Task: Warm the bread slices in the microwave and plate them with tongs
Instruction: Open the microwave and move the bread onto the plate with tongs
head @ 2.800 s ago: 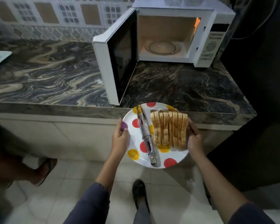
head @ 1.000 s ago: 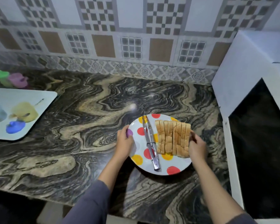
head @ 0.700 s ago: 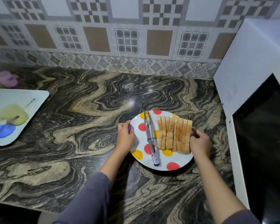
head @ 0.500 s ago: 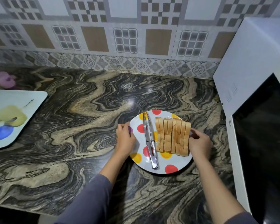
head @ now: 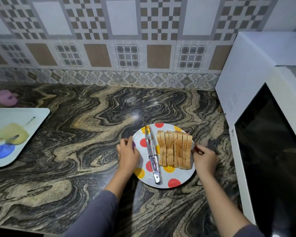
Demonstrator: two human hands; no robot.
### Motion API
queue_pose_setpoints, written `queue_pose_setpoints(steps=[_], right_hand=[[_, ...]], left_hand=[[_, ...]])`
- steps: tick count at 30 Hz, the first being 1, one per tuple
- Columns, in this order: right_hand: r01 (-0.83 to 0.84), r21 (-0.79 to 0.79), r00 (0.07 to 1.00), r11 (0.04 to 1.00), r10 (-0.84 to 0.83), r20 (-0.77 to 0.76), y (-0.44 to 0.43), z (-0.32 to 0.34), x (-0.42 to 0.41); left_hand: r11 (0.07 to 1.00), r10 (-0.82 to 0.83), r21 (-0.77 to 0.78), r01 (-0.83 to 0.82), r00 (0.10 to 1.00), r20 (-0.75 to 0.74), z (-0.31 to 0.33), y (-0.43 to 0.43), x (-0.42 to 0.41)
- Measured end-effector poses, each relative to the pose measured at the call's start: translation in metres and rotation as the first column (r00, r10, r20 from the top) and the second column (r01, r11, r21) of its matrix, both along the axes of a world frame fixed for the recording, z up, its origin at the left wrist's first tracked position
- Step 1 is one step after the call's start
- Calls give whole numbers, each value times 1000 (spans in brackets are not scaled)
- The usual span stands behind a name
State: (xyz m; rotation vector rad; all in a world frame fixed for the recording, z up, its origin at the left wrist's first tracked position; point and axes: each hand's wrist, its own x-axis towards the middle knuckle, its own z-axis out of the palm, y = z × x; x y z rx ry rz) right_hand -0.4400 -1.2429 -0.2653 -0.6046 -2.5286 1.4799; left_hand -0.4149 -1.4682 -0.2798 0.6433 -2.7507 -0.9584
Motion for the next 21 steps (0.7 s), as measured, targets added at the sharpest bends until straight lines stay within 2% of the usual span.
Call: queue_pose_setpoints(steps=[5, 9, 13, 16, 19, 21], right_hand=[[-76, -65, 995, 995, 80, 56, 0, 12, 21], [-133, -95, 983, 986, 144, 113, 7, 15, 40], [-123, -157, 983, 980, 142, 117, 4, 26, 72], [-111, -135, 985, 985, 127, 115, -2, 37, 111], [-96, -82, 995, 992, 99, 32, -7, 51, 155], [-74, -33, 990, 997, 69, -120, -10, 66, 185]], left_hand=[[999, -22, 33, 20, 998, 54, 8, 2, 7], [988, -95, 122, 94, 995, 3, 8, -1, 25], [962, -167, 212, 171, 985, -39, 10, -7, 47], [949, -177, 242, 203, 976, -125, 15, -8, 69], [937, -175, 260, 233, 958, -228, 40, 4, 88], [909, -229, 268, 320, 919, -321, 66, 20, 99]])
